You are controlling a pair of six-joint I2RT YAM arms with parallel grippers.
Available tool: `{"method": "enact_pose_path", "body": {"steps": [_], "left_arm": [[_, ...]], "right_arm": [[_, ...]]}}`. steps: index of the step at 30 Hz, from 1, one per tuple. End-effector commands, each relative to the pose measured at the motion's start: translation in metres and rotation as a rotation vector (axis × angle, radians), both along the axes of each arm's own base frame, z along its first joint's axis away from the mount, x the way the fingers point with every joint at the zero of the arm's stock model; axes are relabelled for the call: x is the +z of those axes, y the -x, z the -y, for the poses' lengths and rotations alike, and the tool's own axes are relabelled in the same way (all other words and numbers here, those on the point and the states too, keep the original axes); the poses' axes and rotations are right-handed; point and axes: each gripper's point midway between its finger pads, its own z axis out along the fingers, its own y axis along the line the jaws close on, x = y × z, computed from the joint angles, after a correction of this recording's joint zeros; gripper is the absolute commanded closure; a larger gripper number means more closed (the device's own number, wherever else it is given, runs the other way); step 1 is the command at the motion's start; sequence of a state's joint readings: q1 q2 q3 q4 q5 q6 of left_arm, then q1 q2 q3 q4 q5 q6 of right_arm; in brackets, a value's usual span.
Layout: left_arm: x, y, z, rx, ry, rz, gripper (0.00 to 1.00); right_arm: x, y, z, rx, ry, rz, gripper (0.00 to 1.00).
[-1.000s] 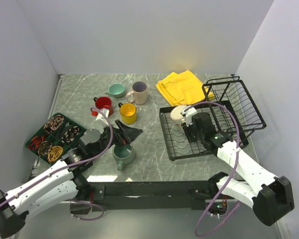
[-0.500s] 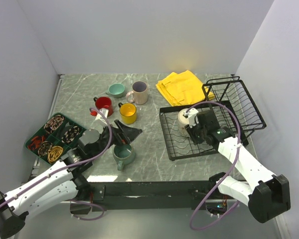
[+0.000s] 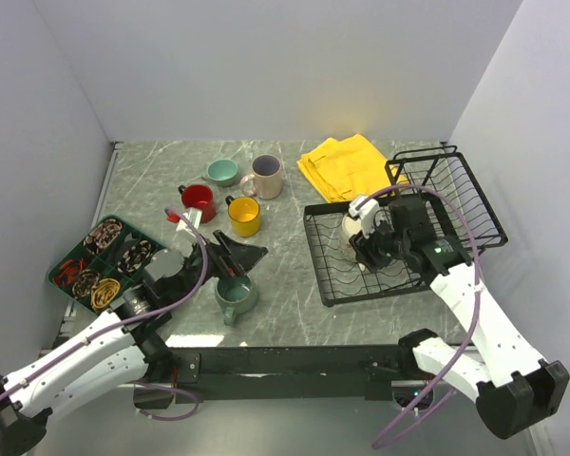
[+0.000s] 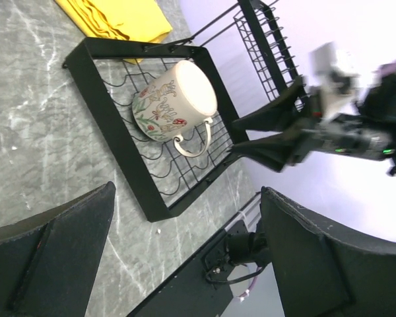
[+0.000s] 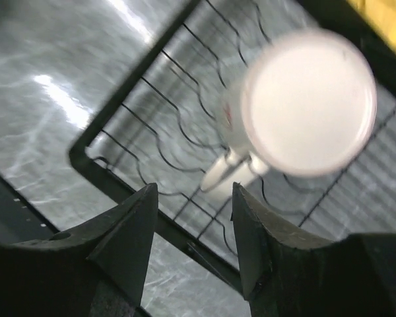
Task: Load the cups into the dish rack
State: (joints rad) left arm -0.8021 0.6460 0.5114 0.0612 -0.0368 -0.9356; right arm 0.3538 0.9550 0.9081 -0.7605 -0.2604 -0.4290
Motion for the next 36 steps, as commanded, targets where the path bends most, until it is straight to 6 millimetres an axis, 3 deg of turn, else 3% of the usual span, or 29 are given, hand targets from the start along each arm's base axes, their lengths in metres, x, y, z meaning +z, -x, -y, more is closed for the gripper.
{"method": "enact_pose_path", "body": {"steps": [1,3,6,10,13,15,19,23,31,36], "left_arm": [[0.021,0.000,-0.008,0.025,-0.002,0.054,0.04],[0.021,0.003,-0.010,0.026,0.003,0.049,0.04],[0.022,0.006,-0.013,0.027,0.022,0.046,0.03],[0.013,0.010,-0.017,0.025,0.003,0.024,0.04],[0.014,0.011,-0.021,0.034,-0.001,0.030,0.04],[0.016,0.011,-0.022,0.037,0.002,0.037,0.04],[0.016,0.012,-0.023,0.037,0.002,0.039,0.04],[0.016,0.013,-0.023,0.034,0.001,0.038,0.04],[0.015,0.011,-0.022,0.036,0.000,0.041,0.04],[0.016,0.010,-0.018,0.027,-0.004,0.041,0.04]], "right_arm": [[0.032,0.010,-0.029,0.203,-0.074,0.025,0.44],[0.028,0.012,-0.041,0.291,-0.077,-0.029,0.44],[0.019,0.001,-0.050,0.311,-0.067,-0.089,0.55],[0.002,-0.022,-0.049,0.233,-0.003,-0.124,0.71],[-0.014,-0.038,-0.045,0.142,0.077,-0.113,0.76],[-0.027,-0.046,-0.044,0.087,0.127,-0.113,0.76],[-0.051,-0.070,-0.016,-0.081,0.284,-0.066,0.78],[-0.069,-0.077,-0.001,-0.147,0.363,-0.061,0.77],[-0.074,-0.081,0.010,-0.197,0.385,-0.056,0.75],[-0.069,-0.100,0.034,-0.285,0.432,-0.028,0.74]]}}
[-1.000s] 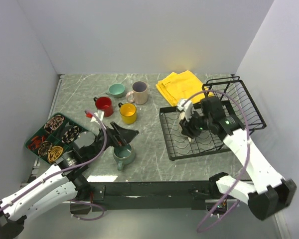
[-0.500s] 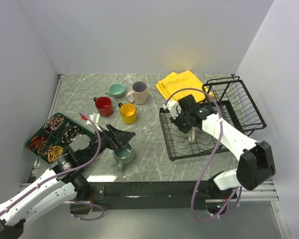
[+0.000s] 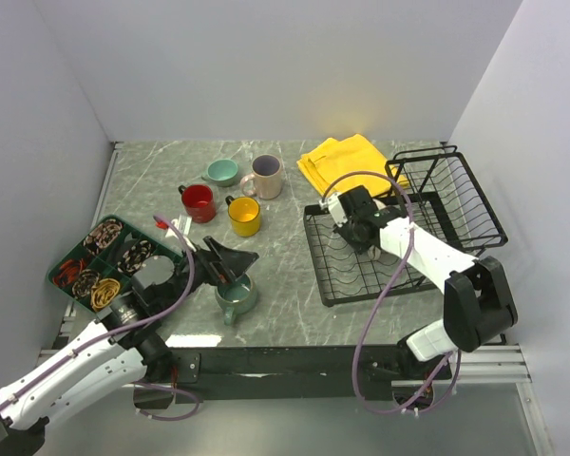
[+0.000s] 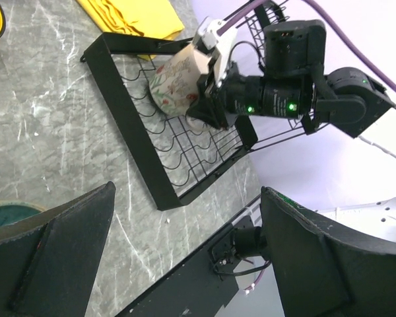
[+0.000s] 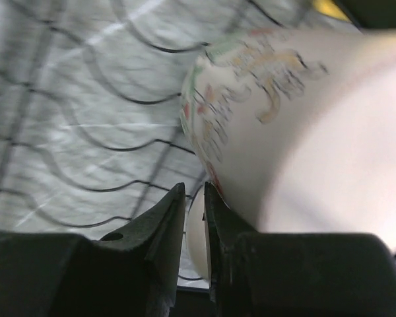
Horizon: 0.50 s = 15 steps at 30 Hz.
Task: Load the cups into the dish rack
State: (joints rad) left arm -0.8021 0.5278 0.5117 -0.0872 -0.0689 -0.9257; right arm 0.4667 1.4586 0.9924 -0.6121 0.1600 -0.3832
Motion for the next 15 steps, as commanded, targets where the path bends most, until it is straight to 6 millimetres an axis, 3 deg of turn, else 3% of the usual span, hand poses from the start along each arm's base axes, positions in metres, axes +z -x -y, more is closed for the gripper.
{"method": "enact_pose_path", "body": {"steps": [1,4,15], "left_arm": [[0.021,-0.002,0.003,-0.006,0.028,0.055,0.04],[0.021,-0.003,0.003,-0.005,0.027,0.054,0.04],[0.017,-0.001,-0.001,0.005,0.023,0.050,0.04]], "right_arm": [[0.016,-0.035,0.025,-0.110,0.053,0.124,0.74],[0.019,-0.045,0.041,-0.181,0.104,0.165,0.74],[0.023,-0.059,0.071,-0.285,0.199,0.197,0.71]]}}
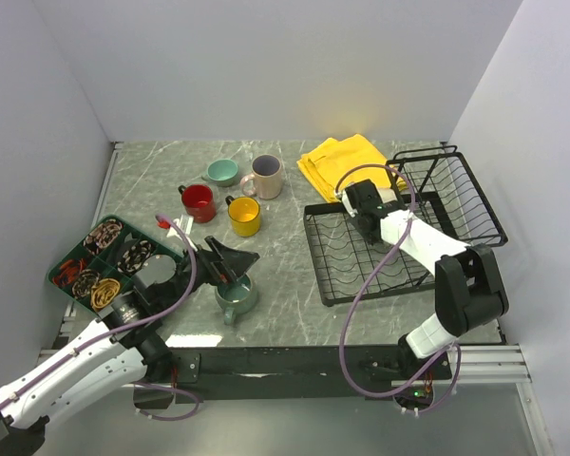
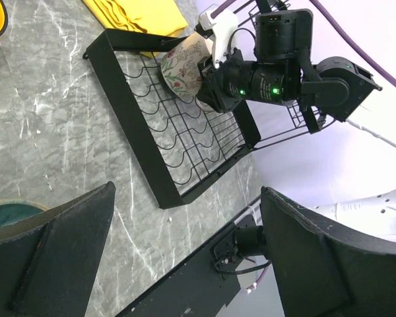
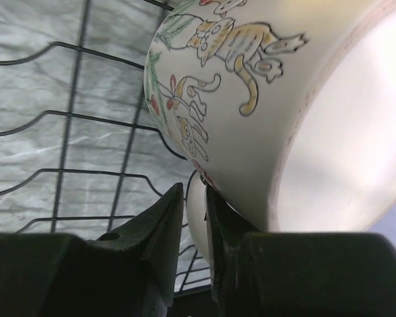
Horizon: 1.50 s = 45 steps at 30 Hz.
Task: Load the cups into the dish rack
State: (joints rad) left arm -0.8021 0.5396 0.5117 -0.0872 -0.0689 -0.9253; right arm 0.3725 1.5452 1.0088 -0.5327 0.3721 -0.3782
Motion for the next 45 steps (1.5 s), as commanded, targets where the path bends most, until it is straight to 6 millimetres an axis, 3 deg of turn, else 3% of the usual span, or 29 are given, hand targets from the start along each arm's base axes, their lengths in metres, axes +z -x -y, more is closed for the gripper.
{"method": "enact_pose_path", "body": {"steps": [1,13,28,29,34,38,41,45], "left_arm": [[0.020,0.000,-0.002,0.004,0.031,0.059,0.04],[0.017,-0.001,-0.002,0.007,0.022,0.063,0.04],[0.017,-0.001,-0.006,0.018,0.014,0.071,0.04],[0.017,-0.001,-0.006,0.018,0.013,0.070,0.04],[0.017,0.001,-0.011,0.025,0.011,0.078,0.04],[0.018,0.002,-0.013,0.030,0.017,0.078,0.04],[0.018,0.003,-0.013,0.031,0.022,0.078,0.04],[0.020,0.003,-0.014,0.031,0.022,0.078,0.04]], "right_arm": [[0.029,-0.026,0.019,-0.086,0.048,0.124,0.71],[0.043,-0.024,0.058,-0.151,0.173,0.180,0.68],[0.059,-0.015,0.074,-0.159,0.217,0.196,0.67],[0.058,-0.013,0.070,-0.141,0.199,0.182,0.67],[0.058,0.004,0.014,0.123,-0.063,0.089,0.66],[0.065,0.004,-0.013,0.216,-0.160,0.090,0.66],[0.066,-0.008,-0.026,0.229,-0.192,0.087,0.67],[0.040,-0.031,-0.022,0.159,-0.137,0.055,0.71]]}}
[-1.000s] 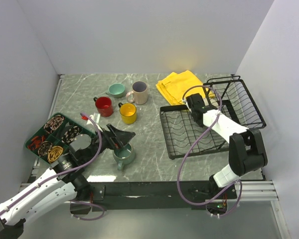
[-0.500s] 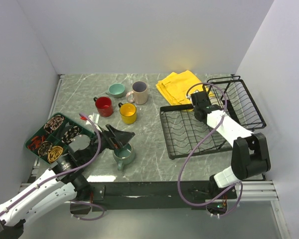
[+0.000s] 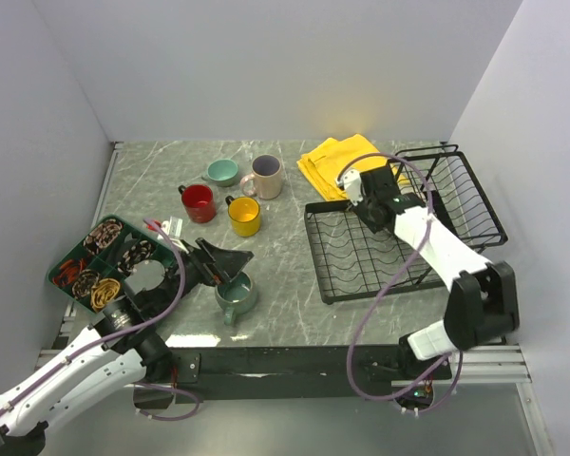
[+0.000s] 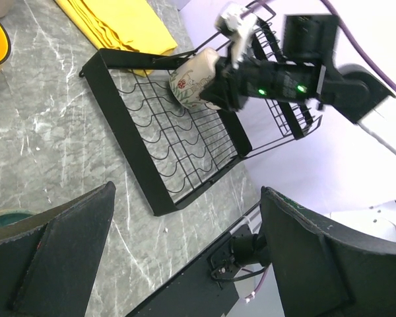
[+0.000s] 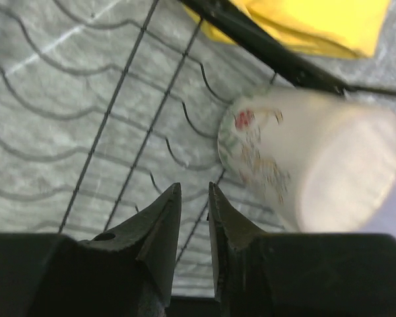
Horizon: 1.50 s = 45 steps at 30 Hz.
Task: Load the cups into the dish rack
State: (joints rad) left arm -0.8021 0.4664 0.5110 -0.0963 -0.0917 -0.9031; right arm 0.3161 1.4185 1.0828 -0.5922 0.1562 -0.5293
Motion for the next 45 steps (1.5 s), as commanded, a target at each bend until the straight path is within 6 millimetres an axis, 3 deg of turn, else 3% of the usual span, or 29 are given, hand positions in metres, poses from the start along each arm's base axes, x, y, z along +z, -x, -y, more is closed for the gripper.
{"method": "enact_pose_path", "body": {"steps": [1,5,9,16,26,32,34,35,37,38,39,40,41,43,45], "left_arm": [[0.005,0.000,-0.004,0.012,-0.001,0.018,0.04],[0.006,0.001,-0.007,0.023,0.004,0.022,0.04],[0.004,0.001,-0.008,0.024,0.002,0.022,0.04],[0.005,0.001,-0.008,0.022,-0.006,0.025,0.04],[0.006,0.003,-0.011,0.028,-0.005,0.026,0.04],[0.006,0.000,-0.014,0.053,-0.021,0.009,0.04],[-0.001,-0.004,-0.016,0.074,-0.044,-0.023,0.04],[0.001,-0.007,-0.018,0.096,-0.047,-0.029,0.04],[-0.003,-0.012,-0.018,0.122,-0.075,-0.070,0.04],[-0.013,-0.018,-0.015,0.128,-0.111,-0.105,0.04],[-0.015,-0.021,-0.012,0.124,-0.132,-0.118,0.04],[-0.012,-0.025,-0.011,0.125,-0.145,-0.128,0.04],[-0.025,-0.034,-0.007,0.116,-0.183,-0.178,0.04],[-0.028,-0.047,-0.007,0.105,-0.200,-0.210,0.04],[-0.038,-0.071,-0.019,0.148,-0.203,-0.267,0.04]], "right_arm": [[-0.012,-0.027,-0.006,-0.032,0.010,0.005,0.71],[-0.023,-0.040,0.018,-0.126,0.146,0.020,0.73],[-0.021,-0.045,0.038,-0.188,0.239,0.062,0.81],[-0.023,-0.048,0.062,-0.257,0.336,0.077,0.82],[-0.021,-0.052,0.083,-0.321,0.406,0.091,0.83],[-0.012,-0.055,0.082,-0.326,0.385,0.101,0.82],[-0.013,-0.050,0.069,-0.281,0.315,0.066,0.78],[-0.004,-0.049,0.054,-0.233,0.261,0.078,0.75],[-0.005,-0.037,0.022,-0.107,0.145,0.030,0.69],[0.007,-0.031,0.005,-0.057,0.095,0.046,0.67],[0.006,-0.022,-0.013,0.008,0.034,0.015,0.64],[0.018,-0.017,-0.023,0.037,-0.009,0.037,0.59],[0.023,-0.011,-0.037,0.072,-0.051,0.042,0.55],[0.041,-0.001,-0.058,0.144,-0.161,0.061,0.50],[0.054,0.007,-0.073,0.192,-0.250,0.063,0.46]]}}
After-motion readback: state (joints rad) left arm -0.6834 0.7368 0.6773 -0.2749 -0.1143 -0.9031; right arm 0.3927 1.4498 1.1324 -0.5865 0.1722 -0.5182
